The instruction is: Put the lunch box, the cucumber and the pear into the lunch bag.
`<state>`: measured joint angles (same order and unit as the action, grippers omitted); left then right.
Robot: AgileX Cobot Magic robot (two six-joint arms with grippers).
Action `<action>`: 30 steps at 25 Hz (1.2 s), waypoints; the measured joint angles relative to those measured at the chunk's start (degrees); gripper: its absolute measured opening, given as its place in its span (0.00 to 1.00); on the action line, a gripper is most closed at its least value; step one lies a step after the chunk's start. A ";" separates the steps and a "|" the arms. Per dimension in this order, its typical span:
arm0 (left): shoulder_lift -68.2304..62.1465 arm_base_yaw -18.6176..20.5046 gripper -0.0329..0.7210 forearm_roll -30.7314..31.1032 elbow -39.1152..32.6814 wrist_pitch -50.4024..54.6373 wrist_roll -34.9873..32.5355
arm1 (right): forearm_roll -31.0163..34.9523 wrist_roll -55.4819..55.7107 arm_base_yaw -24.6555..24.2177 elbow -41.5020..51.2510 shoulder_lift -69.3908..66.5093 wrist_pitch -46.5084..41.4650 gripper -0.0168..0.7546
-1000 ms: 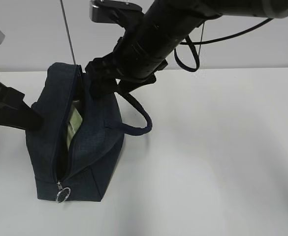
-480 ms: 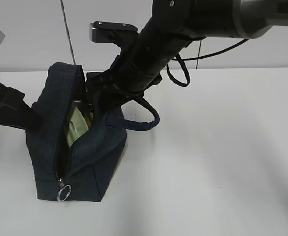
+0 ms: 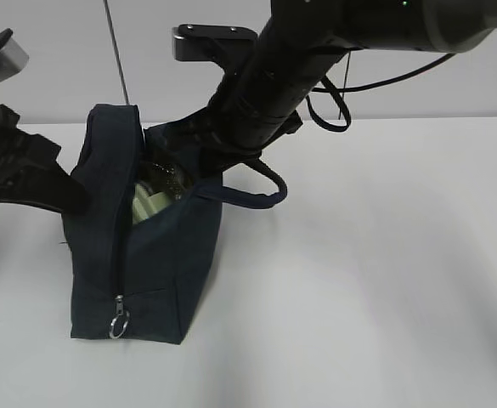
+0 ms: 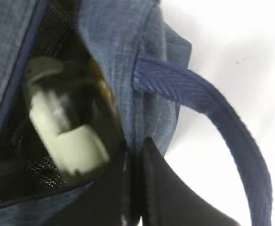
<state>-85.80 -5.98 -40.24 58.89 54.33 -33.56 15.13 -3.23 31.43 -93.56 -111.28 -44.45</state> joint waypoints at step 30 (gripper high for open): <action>-1.42 -12.57 0.40 1.21 8.26 -6.77 2.61 | -1.81 -4.72 -3.20 21.15 21.60 10.14 0.74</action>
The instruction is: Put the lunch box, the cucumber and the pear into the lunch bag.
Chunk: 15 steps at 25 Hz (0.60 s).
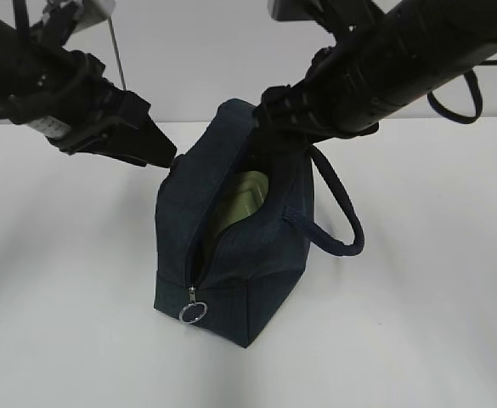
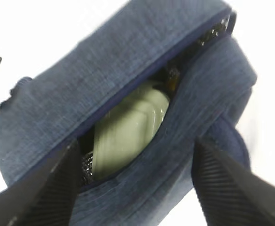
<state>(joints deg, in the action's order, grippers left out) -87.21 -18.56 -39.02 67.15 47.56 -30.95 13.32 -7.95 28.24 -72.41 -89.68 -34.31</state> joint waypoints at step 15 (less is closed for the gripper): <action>23.77 0.00 0.41 -0.05 -24.63 -21.04 -3.35 | 20.38 -22.89 12.84 35.21 18.65 30.61 0.71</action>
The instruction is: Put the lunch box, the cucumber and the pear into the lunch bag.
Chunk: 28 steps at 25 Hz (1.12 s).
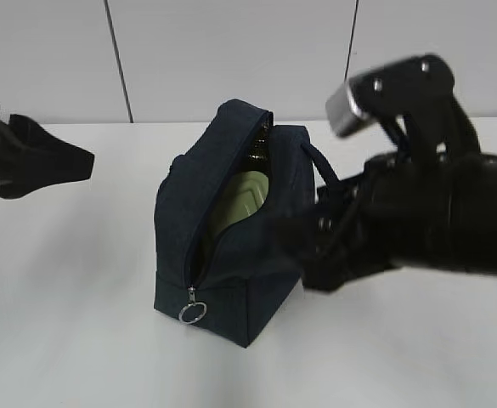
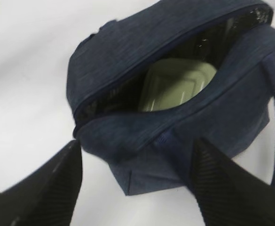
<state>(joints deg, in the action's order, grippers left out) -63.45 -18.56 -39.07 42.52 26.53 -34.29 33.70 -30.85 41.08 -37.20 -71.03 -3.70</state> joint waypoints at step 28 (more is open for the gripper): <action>6.52 0.00 0.40 -0.05 -6.90 -1.54 -0.30 | -21.68 24.85 12.58 2.18 -35.19 39.02 0.58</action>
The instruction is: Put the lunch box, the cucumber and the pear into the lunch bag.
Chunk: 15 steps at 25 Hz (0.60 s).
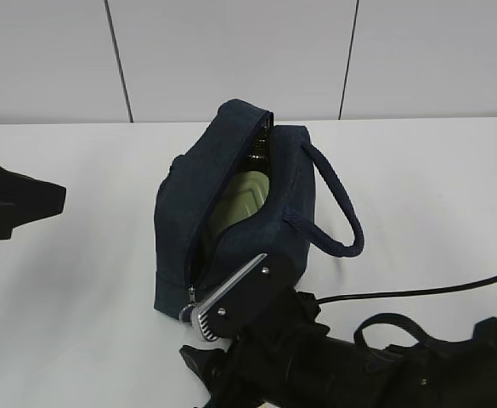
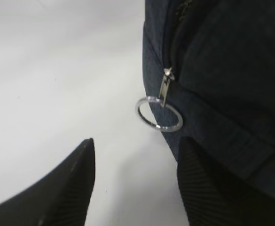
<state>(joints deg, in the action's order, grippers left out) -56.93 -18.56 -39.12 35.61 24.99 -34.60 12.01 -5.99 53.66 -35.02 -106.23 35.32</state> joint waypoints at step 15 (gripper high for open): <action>0.00 0.00 0.40 0.00 0.00 0.24 0.00 | 3.09 0.10 0.00 -4.09 -5.01 3.47 0.58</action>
<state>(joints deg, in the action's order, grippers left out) -56.93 -18.56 -39.12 35.61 25.23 -34.60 15.10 -5.90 53.66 -39.11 -111.23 38.79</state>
